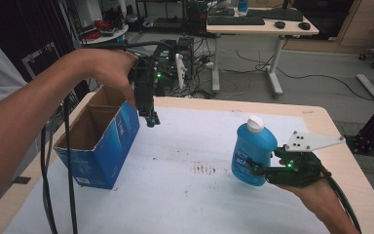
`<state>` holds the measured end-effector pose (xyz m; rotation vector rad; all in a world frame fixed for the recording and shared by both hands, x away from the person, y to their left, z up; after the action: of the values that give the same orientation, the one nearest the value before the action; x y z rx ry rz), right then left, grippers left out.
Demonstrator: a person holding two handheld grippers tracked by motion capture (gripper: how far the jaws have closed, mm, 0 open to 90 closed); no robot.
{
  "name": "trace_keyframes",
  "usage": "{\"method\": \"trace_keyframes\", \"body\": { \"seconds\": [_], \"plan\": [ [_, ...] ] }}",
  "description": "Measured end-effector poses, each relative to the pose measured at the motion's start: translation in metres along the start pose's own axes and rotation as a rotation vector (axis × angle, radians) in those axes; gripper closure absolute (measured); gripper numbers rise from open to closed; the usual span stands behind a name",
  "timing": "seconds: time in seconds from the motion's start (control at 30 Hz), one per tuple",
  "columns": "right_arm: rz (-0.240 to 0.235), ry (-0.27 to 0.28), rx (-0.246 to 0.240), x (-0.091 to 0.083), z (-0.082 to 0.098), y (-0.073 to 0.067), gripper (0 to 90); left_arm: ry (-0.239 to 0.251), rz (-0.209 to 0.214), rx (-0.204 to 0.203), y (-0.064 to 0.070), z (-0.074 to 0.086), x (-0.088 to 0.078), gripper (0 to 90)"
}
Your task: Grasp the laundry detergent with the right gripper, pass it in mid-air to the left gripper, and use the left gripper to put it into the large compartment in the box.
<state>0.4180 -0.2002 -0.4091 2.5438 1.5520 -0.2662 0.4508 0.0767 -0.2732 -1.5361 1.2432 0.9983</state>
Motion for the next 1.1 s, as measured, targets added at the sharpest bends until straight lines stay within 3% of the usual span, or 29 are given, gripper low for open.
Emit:
{"method": "trace_keyframes", "body": {
  "seconds": [0.57,1.1],
  "plan": [
    [-0.094,-0.011,-0.052,0.008,-0.032,-0.033,47.8,0.022,0.006,0.015,0.011,-0.004,-0.008,11.2],
    [-0.175,-0.023,-0.086,0.044,-0.052,-0.055,47.8,0.04,0.043,0.029,0.023,-0.003,-0.017,11.3]
  ]
}}
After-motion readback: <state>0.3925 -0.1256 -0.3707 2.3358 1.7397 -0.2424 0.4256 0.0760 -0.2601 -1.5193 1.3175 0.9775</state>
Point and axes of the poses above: each handheld gripper's, and its own axes: x roughly forward along the jaws, z roughly out of its underside, y roughly to its right, the point moved 7 cm from there along x, roughly forward along the jaws, and after that the axes turned 11 degrees about y, right-handed, at the moved point
